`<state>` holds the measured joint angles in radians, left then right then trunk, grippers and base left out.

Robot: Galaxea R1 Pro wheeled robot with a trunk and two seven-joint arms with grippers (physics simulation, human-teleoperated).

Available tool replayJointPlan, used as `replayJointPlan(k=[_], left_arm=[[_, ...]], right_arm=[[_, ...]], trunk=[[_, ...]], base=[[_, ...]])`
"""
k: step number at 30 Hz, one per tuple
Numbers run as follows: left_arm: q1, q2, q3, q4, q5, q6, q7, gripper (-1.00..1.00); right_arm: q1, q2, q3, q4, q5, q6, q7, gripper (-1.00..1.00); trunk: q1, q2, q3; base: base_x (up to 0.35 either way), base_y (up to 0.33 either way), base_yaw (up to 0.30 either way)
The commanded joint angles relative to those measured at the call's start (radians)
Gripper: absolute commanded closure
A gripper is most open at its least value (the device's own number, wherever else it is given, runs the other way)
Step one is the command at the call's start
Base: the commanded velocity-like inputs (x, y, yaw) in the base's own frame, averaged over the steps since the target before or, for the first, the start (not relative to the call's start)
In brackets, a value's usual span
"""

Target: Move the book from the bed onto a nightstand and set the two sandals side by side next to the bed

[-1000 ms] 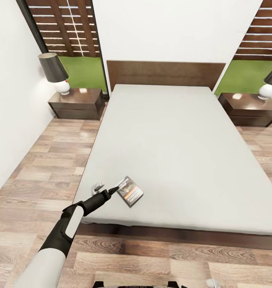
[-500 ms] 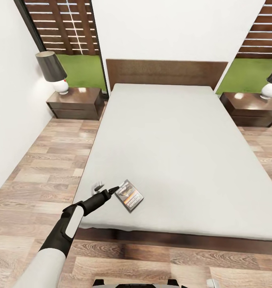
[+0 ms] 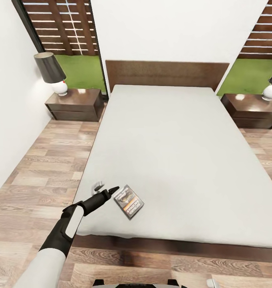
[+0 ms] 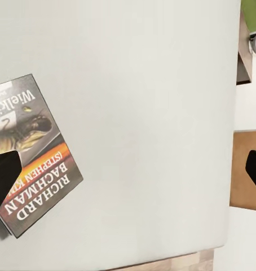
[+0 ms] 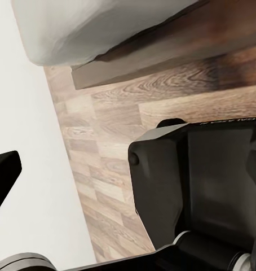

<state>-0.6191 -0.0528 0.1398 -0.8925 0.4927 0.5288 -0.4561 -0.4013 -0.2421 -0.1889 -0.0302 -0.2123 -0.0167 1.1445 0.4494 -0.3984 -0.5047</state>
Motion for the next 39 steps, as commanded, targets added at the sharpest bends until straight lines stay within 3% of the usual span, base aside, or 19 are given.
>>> replayJointPlan(k=[1, 27, 31, 36, 39], left_arm=[[-0.001, -0.001, 0.004, 0.0, 0.004, 0.008, -0.002, -1.0], [-0.001, -0.001, 0.005, 0.001, 0.002, 0.005, 0.01, -1.0], [-0.006, -0.006, 0.006, -0.047, 0.003, 0.007, 0.087, -1.0], [-0.069, -0.045, 0.006, -0.102, 0.01, 0.014, 0.242, -1.0], [-0.084, -0.054, 0.006, -0.102, 0.012, 0.016, 0.272, -1.0]], right_arm=[[-0.001, 0.0, -0.001, 0.001, -0.001, -0.002, 0.003, -1.0], [-0.001, 0.0, 0.0, 0.001, -0.001, -0.002, 0.003, -1.0], [-0.001, 0.0, 0.0, 0.001, -0.001, -0.002, 0.003, -1.0], [-0.001, 0.0, 0.0, 0.001, -0.001, -0.002, 0.003, -1.0], [-0.001, 0.0, 0.001, 0.001, -0.001, -0.002, 0.004, -1.0]], trunk=[[0.001, -0.002, -0.001], [0.001, -0.002, -0.001], [0.001, -0.002, -0.001], [0.001, -0.002, -0.001], [0.001, -0.002, -0.001]], base=[[0.108, -0.018, 0.0], [0.047, -0.027, 0.0], [0.0, 0.0, 0.0], [0.0, 0.0, 0.0], [0.0, 0.0, 0.0]])
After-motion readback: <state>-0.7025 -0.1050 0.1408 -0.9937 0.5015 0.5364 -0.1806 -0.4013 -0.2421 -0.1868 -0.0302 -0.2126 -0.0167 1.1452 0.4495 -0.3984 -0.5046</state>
